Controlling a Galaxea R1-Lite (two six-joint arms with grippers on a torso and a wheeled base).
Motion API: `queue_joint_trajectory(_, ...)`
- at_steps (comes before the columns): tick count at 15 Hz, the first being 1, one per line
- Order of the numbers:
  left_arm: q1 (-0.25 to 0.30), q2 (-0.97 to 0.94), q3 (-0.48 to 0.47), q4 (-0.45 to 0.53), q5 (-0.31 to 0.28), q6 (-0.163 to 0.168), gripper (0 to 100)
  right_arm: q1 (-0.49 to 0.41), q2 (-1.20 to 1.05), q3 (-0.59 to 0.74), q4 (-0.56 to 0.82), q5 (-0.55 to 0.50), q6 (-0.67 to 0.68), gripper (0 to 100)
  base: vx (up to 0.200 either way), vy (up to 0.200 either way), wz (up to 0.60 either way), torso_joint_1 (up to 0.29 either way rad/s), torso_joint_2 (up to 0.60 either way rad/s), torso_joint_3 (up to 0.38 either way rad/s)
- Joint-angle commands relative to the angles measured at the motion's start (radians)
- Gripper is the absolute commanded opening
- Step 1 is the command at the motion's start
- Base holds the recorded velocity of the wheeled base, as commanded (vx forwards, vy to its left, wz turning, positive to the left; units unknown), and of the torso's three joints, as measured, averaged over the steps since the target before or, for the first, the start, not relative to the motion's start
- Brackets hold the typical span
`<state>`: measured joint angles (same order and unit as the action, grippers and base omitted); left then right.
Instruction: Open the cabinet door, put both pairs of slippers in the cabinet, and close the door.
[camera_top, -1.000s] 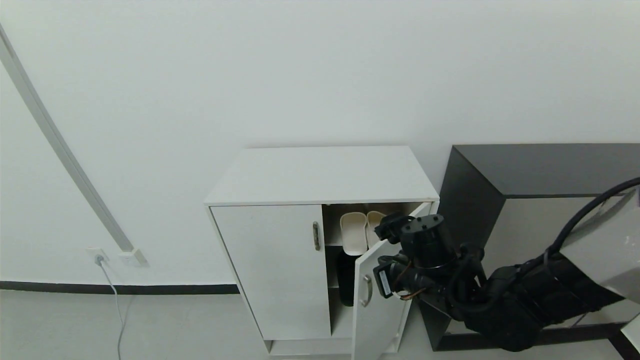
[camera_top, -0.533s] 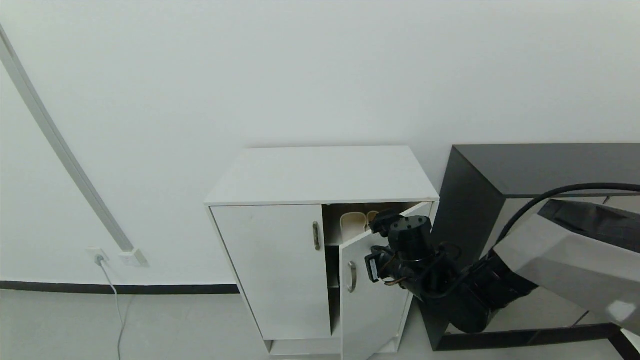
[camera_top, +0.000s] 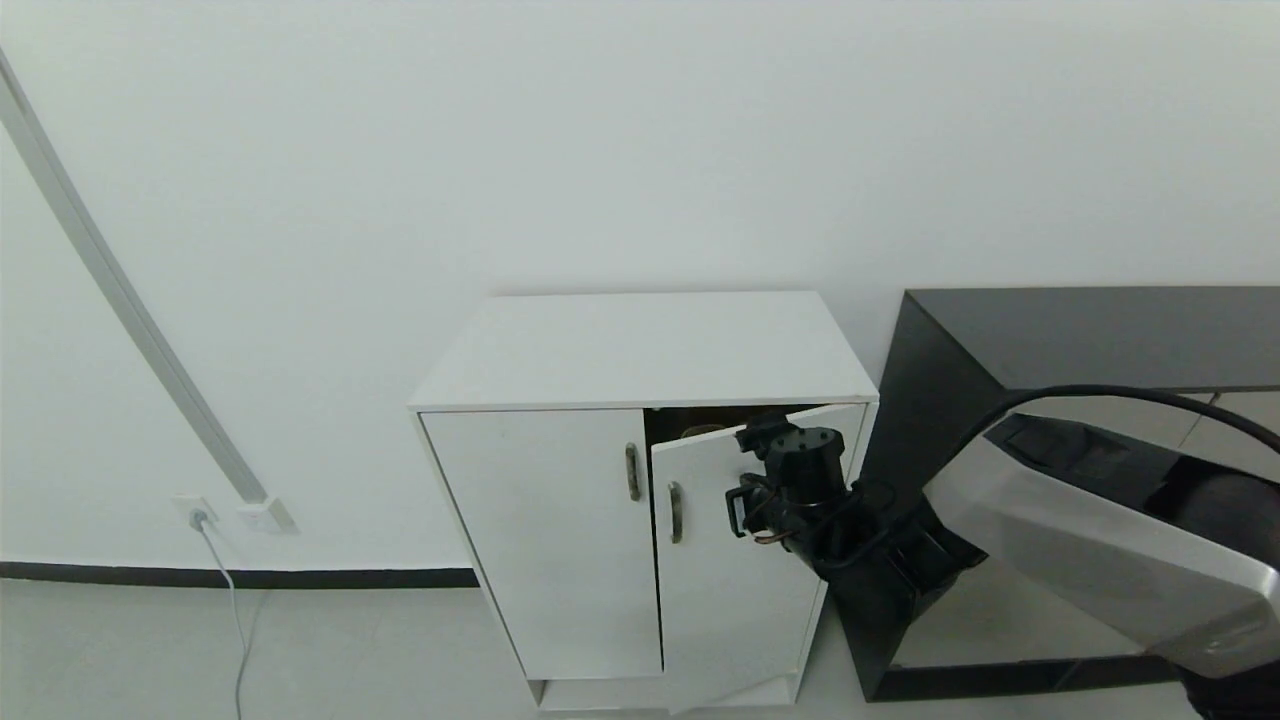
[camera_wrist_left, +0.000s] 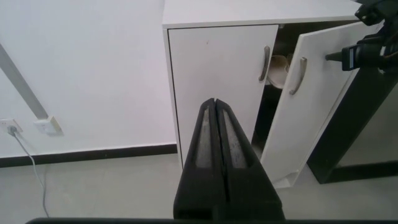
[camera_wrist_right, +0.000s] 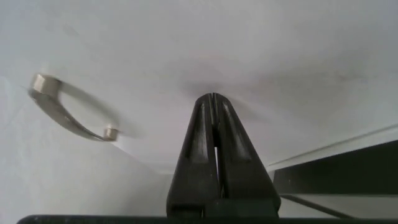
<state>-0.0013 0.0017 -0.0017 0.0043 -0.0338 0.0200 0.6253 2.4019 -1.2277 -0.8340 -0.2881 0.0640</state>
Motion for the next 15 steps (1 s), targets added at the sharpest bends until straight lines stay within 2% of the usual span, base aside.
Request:
queue_joint_trajectory(1, 0.000, 0.000, 0.000, 0.000, 0.000, 0.000, 0, -0.006, 0.036, -0.024, 0.000, -0.002, 0.000, 0, 0.000, 0.000, 0.00, 0.000, 0.00, 0.000)
queue_joint_trajectory(15, 0.000, 0.000, 0.000, 0.000, 0.000, 0.000, 0, -0.068, 0.134, -0.165, -0.028, -0.010, -0.007, 0, 0.000, 0.000, 0.00, 0.000, 0.00, 0.000)
